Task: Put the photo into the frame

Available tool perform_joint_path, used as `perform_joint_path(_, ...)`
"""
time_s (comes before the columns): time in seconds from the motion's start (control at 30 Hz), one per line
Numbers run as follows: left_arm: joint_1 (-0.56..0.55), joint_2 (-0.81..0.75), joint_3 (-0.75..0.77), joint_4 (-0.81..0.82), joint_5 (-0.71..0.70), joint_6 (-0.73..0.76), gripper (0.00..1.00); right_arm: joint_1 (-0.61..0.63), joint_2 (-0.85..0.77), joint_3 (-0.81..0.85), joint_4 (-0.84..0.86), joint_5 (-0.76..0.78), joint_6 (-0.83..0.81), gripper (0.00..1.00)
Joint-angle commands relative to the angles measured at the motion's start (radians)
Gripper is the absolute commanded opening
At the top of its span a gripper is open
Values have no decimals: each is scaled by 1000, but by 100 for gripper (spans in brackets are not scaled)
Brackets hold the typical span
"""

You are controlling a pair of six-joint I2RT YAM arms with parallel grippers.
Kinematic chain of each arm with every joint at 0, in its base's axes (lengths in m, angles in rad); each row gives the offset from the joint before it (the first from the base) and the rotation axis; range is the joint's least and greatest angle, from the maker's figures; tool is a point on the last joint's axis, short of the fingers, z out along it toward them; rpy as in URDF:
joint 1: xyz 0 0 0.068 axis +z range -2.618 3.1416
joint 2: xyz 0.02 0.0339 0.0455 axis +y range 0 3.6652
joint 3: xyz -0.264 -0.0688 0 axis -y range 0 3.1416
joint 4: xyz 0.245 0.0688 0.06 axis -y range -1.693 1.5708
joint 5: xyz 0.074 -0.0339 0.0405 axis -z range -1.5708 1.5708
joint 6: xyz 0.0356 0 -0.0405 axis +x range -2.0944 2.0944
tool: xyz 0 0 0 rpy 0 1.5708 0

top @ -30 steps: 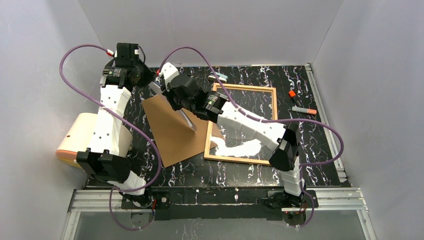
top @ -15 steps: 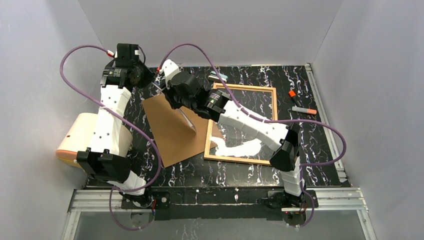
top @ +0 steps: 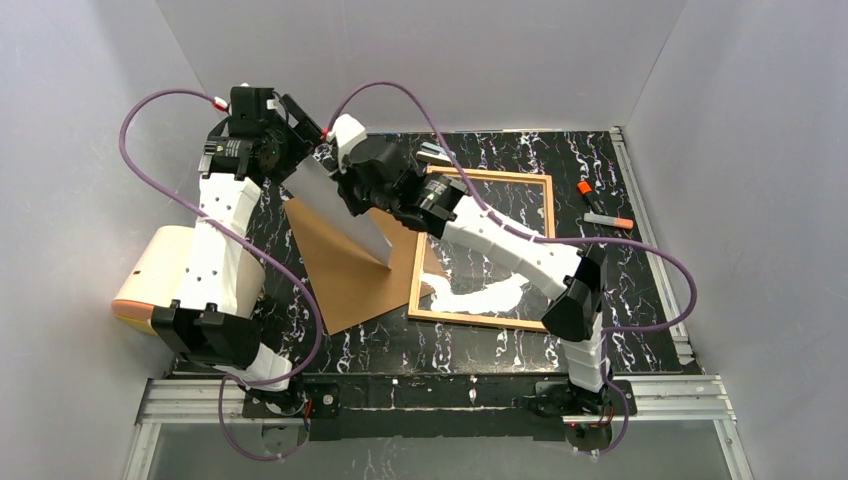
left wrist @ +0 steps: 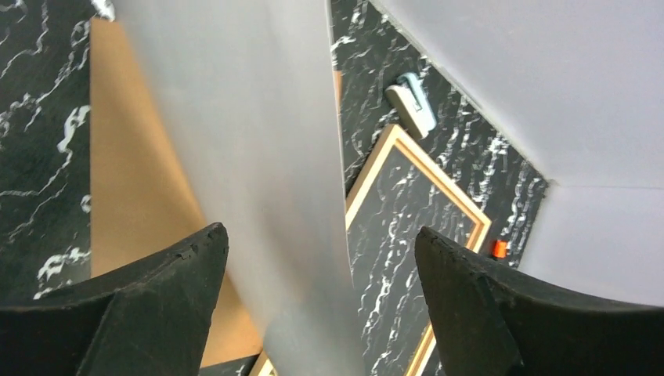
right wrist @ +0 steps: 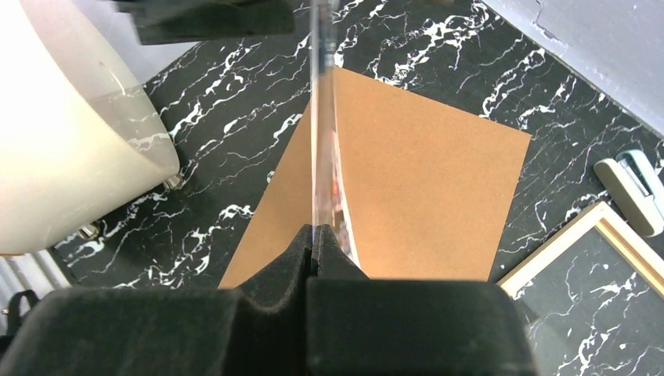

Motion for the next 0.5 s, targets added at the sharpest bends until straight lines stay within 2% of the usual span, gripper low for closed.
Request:
perform_joint_path(0.0, 3, -84, 2, 102, 64, 25, 93, -127, -125, -32, 48, -102, 143, 1)
perform_joint_path(0.07, 3, -91, 4, 137, 113, 42, 98, -219, -186, -121, 85, -207, 242, 1)
perform_joint_path(0.27, 3, -107, -22, 221, 227, 58, 98, -550, -368, -516, 219, -446, 536, 1)
perform_joint_path(0.47, 3, -131, -101, 300, 294, 48, 98, -778, -542, -862, 246, -537, 654, 1)
